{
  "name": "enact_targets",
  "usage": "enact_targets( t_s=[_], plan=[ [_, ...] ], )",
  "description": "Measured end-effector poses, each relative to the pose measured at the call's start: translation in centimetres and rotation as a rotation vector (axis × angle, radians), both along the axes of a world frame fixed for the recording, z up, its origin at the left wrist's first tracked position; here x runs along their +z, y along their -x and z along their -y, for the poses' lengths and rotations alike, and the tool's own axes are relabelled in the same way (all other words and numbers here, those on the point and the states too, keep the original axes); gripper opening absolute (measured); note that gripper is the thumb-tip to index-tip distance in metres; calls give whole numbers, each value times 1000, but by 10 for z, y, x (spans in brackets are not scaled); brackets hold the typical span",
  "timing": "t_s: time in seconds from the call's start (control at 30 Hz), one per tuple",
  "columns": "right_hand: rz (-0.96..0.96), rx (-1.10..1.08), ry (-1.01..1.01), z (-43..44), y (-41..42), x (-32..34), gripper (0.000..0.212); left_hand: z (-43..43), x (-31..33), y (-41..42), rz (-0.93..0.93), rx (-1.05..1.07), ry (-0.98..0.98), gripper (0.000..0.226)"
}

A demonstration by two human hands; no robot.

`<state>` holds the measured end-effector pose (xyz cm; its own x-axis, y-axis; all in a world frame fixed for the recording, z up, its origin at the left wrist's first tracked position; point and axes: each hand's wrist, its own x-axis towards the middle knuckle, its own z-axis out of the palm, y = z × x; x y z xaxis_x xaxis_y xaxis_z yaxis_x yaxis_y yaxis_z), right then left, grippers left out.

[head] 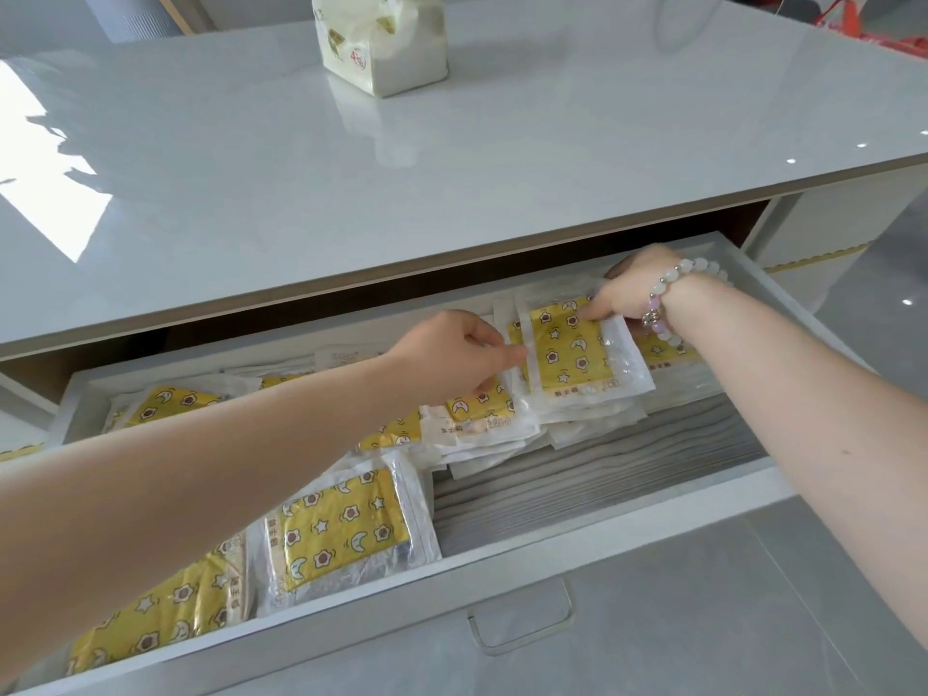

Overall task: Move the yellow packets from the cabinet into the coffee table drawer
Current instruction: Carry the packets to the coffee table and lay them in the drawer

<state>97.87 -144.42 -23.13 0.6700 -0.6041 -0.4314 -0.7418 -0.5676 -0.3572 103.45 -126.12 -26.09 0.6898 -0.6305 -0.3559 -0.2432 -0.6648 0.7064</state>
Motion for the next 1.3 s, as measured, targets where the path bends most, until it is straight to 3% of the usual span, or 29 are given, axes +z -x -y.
enact_targets(
  t_s=[0.07, 0.13, 0.2, 0.33, 0.4, 0.5, 0.6, 0.73, 0.87, 1.0, 1.3],
  plan=[
    [59, -21, -205, 6, 1, 0, 40, 3, -4, 0, -35, 58, 35, 47],
    [287, -58, -603, 9, 6, 0, 37, 5, -4, 0, -71, 88, 95, 54],
    [387, 30, -878, 8, 13, 3, 39, 3, 0, 4, -82, 54, 173, 45],
    [210, 301, -972, 1, 22, 8, 36, -19, 7, 4, -170, 40, 336, 19],
    [183, 293, -872, 2, 21, 13, 43, -30, 9, 1, -121, -66, 227, 18],
    [221, 105, -432, 7, 14, 5, 41, -37, 10, 6, 46, -385, -98, 15],
    [65, 145, -80, 7, 6, -12, 39, -34, 7, 20, 135, -561, -269, 23],
    [36, 134, -41, 3, 3, -20, 35, -30, 0, 30, 151, -645, -353, 26],
    [13, 101, 28, 2, 3, -21, 28, -27, -5, 29, 122, -629, -335, 7],
    [-1, 97, 53, -7, 2, -21, 32, -24, -10, 35, 200, -618, -395, 25],
    [-18, 122, 137, -16, 4, -19, 42, -24, -16, 41, 261, -615, -468, 36]
  ],
)
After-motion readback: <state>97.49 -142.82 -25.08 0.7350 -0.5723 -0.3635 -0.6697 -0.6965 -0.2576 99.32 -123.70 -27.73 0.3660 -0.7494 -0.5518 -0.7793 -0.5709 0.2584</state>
